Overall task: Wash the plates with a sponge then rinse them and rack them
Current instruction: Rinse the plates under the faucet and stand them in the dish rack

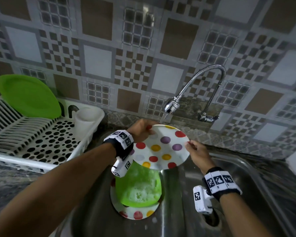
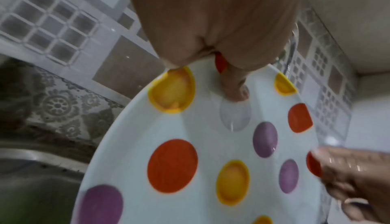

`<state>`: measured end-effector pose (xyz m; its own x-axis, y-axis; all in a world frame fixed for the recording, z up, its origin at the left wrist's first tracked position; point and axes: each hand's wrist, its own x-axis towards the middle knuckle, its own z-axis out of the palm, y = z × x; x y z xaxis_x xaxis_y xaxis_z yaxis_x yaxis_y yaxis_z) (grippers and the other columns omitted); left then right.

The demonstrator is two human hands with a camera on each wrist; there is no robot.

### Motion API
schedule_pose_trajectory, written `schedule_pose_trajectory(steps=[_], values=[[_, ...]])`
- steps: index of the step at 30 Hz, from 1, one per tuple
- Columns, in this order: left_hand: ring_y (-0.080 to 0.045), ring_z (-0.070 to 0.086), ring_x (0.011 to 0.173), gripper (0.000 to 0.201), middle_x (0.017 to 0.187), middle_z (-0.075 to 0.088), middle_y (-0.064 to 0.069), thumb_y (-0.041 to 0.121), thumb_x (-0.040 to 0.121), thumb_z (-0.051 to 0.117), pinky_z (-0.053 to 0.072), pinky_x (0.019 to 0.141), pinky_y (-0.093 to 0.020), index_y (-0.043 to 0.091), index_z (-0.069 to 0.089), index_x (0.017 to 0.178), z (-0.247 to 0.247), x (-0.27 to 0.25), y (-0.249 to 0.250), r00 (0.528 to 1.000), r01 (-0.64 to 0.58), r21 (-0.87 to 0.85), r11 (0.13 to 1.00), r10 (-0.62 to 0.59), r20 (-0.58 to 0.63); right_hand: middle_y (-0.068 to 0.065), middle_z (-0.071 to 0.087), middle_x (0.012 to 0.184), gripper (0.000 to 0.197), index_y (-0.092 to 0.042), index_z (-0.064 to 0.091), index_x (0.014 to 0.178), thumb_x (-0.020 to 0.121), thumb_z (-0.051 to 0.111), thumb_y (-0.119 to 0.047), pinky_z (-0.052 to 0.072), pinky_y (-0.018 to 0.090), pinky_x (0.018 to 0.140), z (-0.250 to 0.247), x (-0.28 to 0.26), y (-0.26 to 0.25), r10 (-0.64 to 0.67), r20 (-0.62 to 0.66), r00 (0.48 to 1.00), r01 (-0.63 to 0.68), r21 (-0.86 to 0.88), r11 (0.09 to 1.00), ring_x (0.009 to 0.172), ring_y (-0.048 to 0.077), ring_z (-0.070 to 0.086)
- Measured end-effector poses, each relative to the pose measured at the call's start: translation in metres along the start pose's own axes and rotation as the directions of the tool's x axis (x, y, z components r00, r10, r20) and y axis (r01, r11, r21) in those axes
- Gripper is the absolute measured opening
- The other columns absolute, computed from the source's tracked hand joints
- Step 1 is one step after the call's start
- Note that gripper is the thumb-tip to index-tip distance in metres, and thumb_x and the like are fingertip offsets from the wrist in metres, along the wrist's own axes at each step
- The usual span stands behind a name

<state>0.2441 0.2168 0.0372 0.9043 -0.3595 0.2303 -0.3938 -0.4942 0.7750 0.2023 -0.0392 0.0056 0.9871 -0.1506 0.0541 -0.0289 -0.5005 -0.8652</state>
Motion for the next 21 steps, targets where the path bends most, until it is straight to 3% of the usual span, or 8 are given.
schedule_pose_trajectory(steps=[2, 3, 6, 8, 12, 16, 19, 21], values=[[0.006, 0.06, 0.073, 0.032, 0.08, 0.067, 0.006, -0.006, 0.083, 0.06, 0.05, 0.071, -0.018, 0.014, 0.068, 0.107, -0.02, -0.008, 0.0, 1.0, -0.013, -0.122, 0.992, 0.011, -0.019, 0.01, 0.069, 0.099, 0.019, -0.011, 0.065, 0.097, 0.091, 0.055, -0.027, 0.051, 0.044, 0.084, 0.004, -0.003, -0.006, -0.054, 0.025, 0.998, 0.056, -0.053, 0.997, 0.095, 0.031, 0.064], [0.007, 0.059, 0.069, 0.03, 0.077, 0.065, 0.008, -0.007, 0.083, 0.061, 0.049, 0.068, -0.014, 0.012, 0.066, 0.107, -0.031, -0.012, -0.002, 0.999, -0.013, -0.162, 0.987, 0.007, -0.034, 0.007, 0.069, 0.101, 0.017, -0.014, 0.064, 0.099, 0.092, 0.055, -0.026, 0.05, 0.044, 0.086, 0.008, -0.007, -0.014, -0.081, 0.038, 0.996, 0.083, -0.053, 0.995, 0.097, 0.027, 0.064], [-0.008, 0.063, 0.076, 0.022, 0.087, 0.069, -0.008, 0.0, 0.083, 0.065, 0.056, 0.07, -0.028, 0.01, 0.068, 0.102, -0.075, -0.026, -0.009, 0.997, -0.01, -0.209, 0.978, -0.006, -0.077, -0.001, 0.07, 0.105, 0.017, -0.02, 0.061, 0.108, 0.092, 0.055, -0.02, 0.052, 0.04, 0.089, 0.027, -0.018, -0.048, -0.201, 0.06, 0.978, 0.202, -0.016, 0.979, 0.098, 0.017, 0.065], [-0.007, 0.063, 0.075, 0.023, 0.09, 0.069, -0.011, 0.0, 0.082, 0.067, 0.057, 0.07, -0.028, 0.008, 0.068, 0.103, -0.11, -0.037, -0.015, 0.994, -0.02, -0.214, 0.977, -0.003, -0.11, 0.0, 0.07, 0.103, 0.022, -0.022, 0.056, 0.114, 0.092, 0.056, -0.017, 0.053, 0.038, 0.087, 0.045, -0.026, -0.074, -0.257, 0.06, 0.964, 0.259, -0.02, 0.966, 0.095, 0.015, 0.066], [-0.01, 0.061, 0.075, 0.025, 0.085, 0.066, -0.004, 0.003, 0.079, 0.071, 0.054, 0.072, -0.033, 0.008, 0.068, 0.103, -0.183, -0.061, -0.03, 0.986, -0.046, -0.173, 0.984, 0.017, -0.168, -0.014, 0.066, 0.103, 0.037, -0.028, 0.05, 0.125, 0.092, 0.055, -0.012, 0.049, 0.013, 0.083, 0.089, -0.047, -0.136, -0.386, 0.056, 0.921, 0.389, -0.05, 0.92, 0.09, -0.008, 0.062], [0.0, 0.06, 0.071, 0.028, 0.086, 0.067, -0.001, 0.003, 0.077, 0.072, 0.054, 0.07, -0.025, 0.011, 0.067, 0.103, -0.258, -0.088, -0.054, 0.966, -0.094, -0.173, 0.98, 0.047, -0.256, -0.007, 0.063, 0.118, 0.044, -0.032, 0.048, 0.125, 0.091, 0.054, -0.006, 0.045, 0.02, 0.093, 0.141, -0.059, -0.205, -0.5, 0.043, 0.865, 0.501, -0.011, 0.866, 0.106, 0.002, 0.06], [0.007, 0.057, 0.067, 0.03, 0.086, 0.065, 0.003, 0.001, 0.077, 0.072, 0.048, 0.065, -0.014, 0.015, 0.066, 0.104, -0.32, -0.108, -0.075, 0.954, -0.139, -0.097, 0.986, 0.107, -0.279, -0.01, 0.062, 0.112, 0.042, -0.032, 0.046, 0.122, 0.092, 0.052, -0.003, 0.047, 0.012, 0.086, 0.186, -0.06, -0.258, -0.527, 0.085, 0.845, 0.525, 0.047, 0.85, 0.097, -0.008, 0.059], [0.015, 0.056, 0.067, 0.032, 0.083, 0.063, 0.014, 0.001, 0.076, 0.072, 0.045, 0.064, -0.009, 0.011, 0.066, 0.106, -0.359, -0.119, -0.092, 0.947, -0.136, -0.037, 0.99, 0.119, -0.298, -0.011, 0.06, 0.113, 0.039, -0.033, 0.044, 0.12, 0.093, 0.051, -0.005, 0.048, 0.013, 0.084, 0.218, -0.059, -0.287, -0.526, 0.127, 0.841, 0.522, 0.061, 0.851, 0.097, -0.006, 0.058]])
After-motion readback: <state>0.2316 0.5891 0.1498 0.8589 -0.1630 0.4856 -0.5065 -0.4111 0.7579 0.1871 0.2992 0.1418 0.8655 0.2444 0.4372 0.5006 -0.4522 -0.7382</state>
